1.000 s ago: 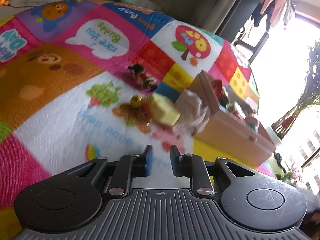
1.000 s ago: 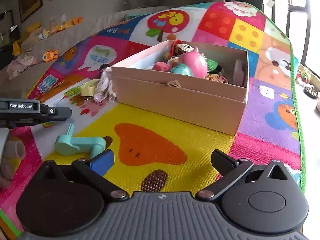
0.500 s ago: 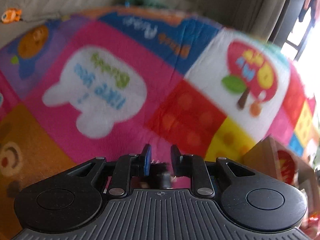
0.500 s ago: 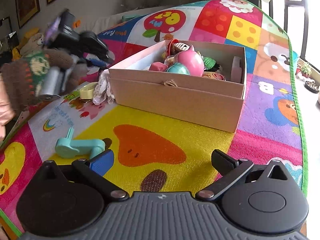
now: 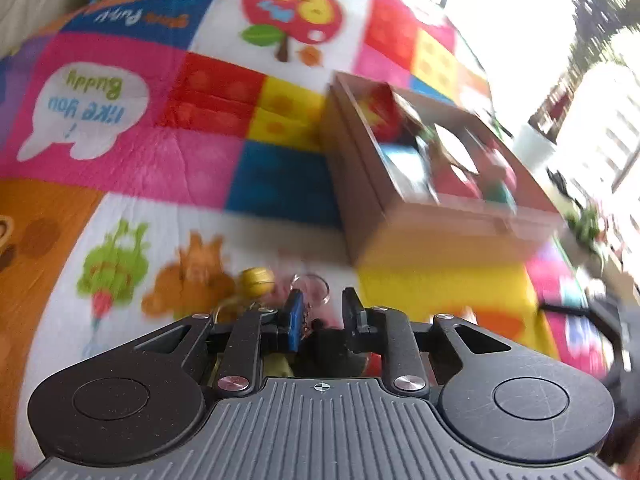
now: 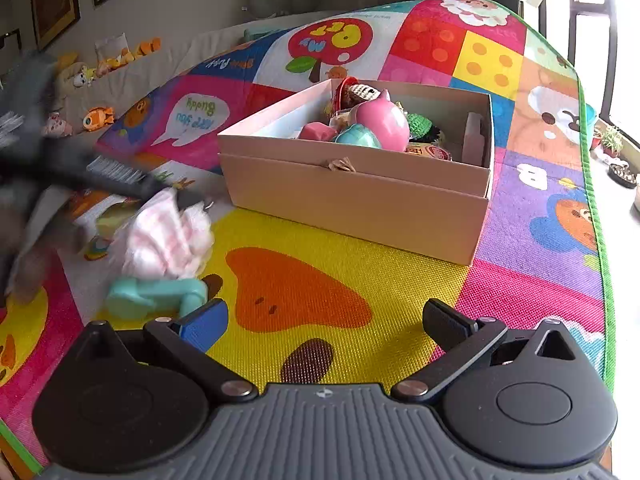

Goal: Organize objects

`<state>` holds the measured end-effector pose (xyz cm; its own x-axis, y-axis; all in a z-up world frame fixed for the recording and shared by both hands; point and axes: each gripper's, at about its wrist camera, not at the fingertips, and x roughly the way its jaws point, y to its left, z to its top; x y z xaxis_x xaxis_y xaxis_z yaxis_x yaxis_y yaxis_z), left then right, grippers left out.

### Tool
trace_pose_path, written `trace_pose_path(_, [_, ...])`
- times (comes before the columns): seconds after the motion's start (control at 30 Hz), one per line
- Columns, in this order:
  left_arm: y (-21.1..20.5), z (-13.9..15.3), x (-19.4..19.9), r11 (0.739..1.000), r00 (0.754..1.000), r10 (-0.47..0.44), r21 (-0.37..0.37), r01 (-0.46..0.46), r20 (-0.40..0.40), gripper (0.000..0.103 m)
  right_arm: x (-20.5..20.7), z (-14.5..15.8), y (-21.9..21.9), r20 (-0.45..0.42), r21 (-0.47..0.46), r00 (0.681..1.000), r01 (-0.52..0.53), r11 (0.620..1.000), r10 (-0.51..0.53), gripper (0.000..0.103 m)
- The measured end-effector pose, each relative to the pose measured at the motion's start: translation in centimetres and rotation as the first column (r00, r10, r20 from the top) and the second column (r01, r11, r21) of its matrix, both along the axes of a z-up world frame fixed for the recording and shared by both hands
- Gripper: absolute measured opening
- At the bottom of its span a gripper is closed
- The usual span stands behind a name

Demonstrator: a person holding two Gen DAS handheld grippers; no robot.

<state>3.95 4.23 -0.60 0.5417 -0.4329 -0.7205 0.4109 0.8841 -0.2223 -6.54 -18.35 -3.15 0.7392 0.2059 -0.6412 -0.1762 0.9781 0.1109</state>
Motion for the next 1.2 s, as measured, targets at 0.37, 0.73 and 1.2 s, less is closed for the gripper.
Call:
trace_pose_path(0.37, [6.3,2.9,-6.6,0.986,0.971,0.167,-0.058,-0.159,0.172,0.025,0.4,0.0,0.5,-0.024,-0.037,1.000,-0.010,0.999,0.009,0.103])
trace_pose_path(0.73, [0.7,1.3,-9.7,0.975,0.995,-0.059,-0.211,0.074,0.079,0.025,-0.2,0.4,-1.3,-0.015,0.050,1.000,-0.013,0.999,0.013,0.103])
trace_pose_path(1.2, [4.7,4.2,-7.0,0.946,0.941,0.238,-0.278,-0.169,0.239,0.024,-0.7,0.1,-0.4,0.001,-0.007,1.000,0.002,1.000,-0.002,0.103])
